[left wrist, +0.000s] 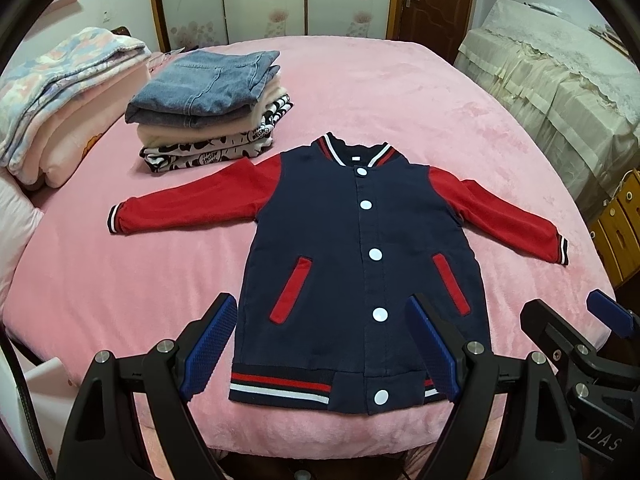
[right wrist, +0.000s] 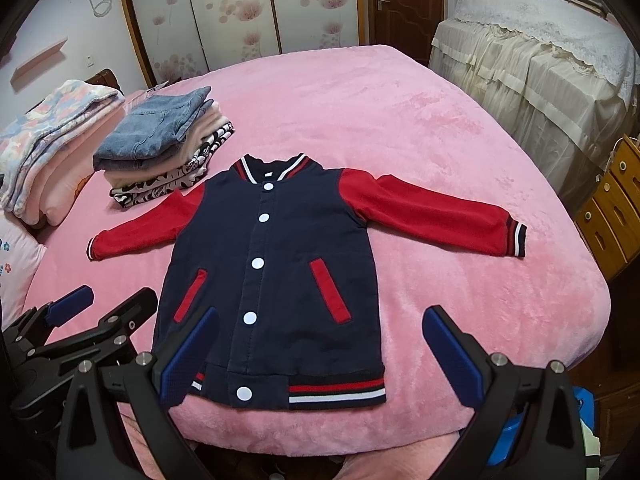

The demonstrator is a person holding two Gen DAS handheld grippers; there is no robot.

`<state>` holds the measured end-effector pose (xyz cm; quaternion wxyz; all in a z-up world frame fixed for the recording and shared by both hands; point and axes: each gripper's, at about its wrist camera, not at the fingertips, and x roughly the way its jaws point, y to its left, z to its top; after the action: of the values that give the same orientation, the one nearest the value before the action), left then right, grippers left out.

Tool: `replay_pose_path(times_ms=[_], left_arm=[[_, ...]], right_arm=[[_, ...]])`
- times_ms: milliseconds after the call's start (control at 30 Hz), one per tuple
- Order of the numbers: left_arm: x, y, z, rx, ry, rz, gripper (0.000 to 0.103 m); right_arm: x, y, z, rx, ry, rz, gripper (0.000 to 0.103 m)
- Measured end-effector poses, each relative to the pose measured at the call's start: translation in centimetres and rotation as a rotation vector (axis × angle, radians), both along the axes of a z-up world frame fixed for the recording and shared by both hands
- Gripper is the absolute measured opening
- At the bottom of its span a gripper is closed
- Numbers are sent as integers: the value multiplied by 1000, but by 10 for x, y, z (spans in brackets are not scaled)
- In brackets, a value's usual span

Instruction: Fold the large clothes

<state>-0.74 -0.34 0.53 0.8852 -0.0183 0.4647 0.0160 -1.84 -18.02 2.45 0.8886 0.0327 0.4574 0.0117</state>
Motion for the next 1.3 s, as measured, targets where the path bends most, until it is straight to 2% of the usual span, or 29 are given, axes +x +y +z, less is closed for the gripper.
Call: replay_pose_path(times_ms=[267,567,733,900,1033,1167,1300], left_arm=[[3,0,3,2,10,1,85],[9,1,5,-35,21,10,86],[15,-8,12,18,5,4,86],[23,-12,24,-5,-17,-8,85],[32,-20,32,25,-26,-5,85],[41,-32,37,36,-59,-34,85],[54,-51,40,83,-98,-71,85]], right_arm=[[2,0,2,3,-14,4,102],[5,-4,7,17,-42,9,102],[11,-6,14,18,-73,21,102],[18,-14,24,46,-110,23,102],[24,-22,31,36,-147,17,102],[34,-37,33,36,-168,-12,102],[43,-57,30,36,-178,-54,101]])
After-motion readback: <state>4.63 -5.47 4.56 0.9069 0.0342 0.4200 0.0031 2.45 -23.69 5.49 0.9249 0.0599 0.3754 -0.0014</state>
